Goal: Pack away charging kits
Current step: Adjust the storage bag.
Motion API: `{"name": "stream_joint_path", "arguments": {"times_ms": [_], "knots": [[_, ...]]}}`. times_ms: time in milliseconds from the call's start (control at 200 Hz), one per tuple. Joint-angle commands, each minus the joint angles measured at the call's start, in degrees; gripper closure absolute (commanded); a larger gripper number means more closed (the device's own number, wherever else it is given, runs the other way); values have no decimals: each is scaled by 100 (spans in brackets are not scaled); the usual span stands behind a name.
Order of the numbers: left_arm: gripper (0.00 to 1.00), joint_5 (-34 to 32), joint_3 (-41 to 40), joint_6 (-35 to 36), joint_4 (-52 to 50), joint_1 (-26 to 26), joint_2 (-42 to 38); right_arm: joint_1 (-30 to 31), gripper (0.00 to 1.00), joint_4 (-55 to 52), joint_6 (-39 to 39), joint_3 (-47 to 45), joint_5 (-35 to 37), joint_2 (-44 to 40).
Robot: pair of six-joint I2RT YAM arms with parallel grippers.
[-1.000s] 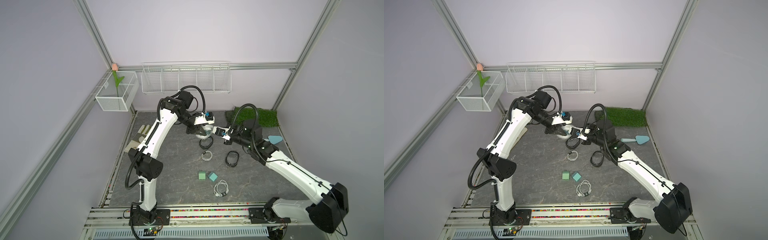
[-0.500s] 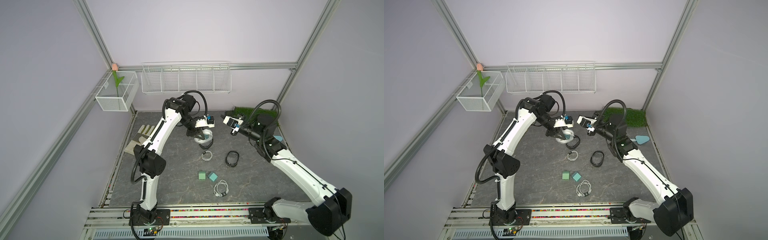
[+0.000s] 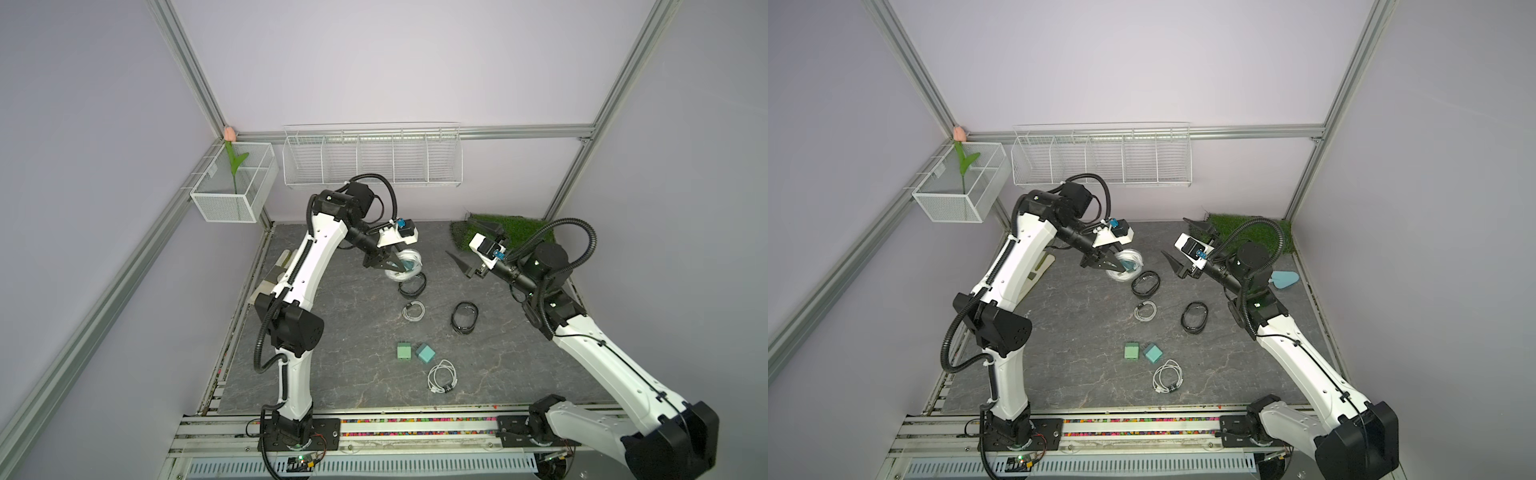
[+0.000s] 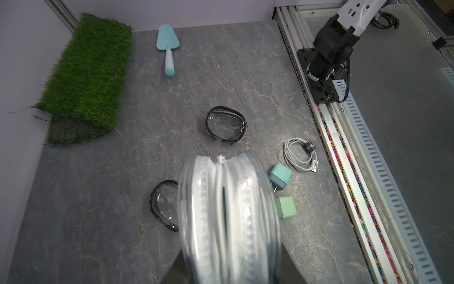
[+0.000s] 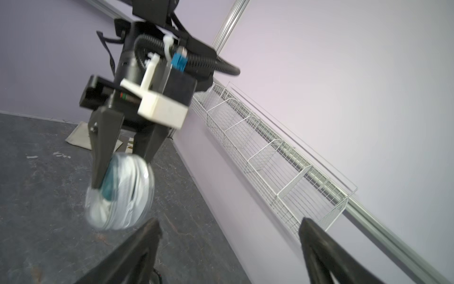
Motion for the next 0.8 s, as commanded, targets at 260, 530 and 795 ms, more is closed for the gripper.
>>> {"name": "stream_joint_path", "arguments": {"times_ms": [260,530,795], "knots": [[100,-291,-563,-278,495,-550,-960,277,1,500,3066,737,-1844,802],[100,-447,-456,-528,729,-542,-961,870,2,-669,2156,1012,-2019,934],[100,-343,-457,-242,559,-542,-989,876,8,-999,1961,1069,-1844,1056]]}}
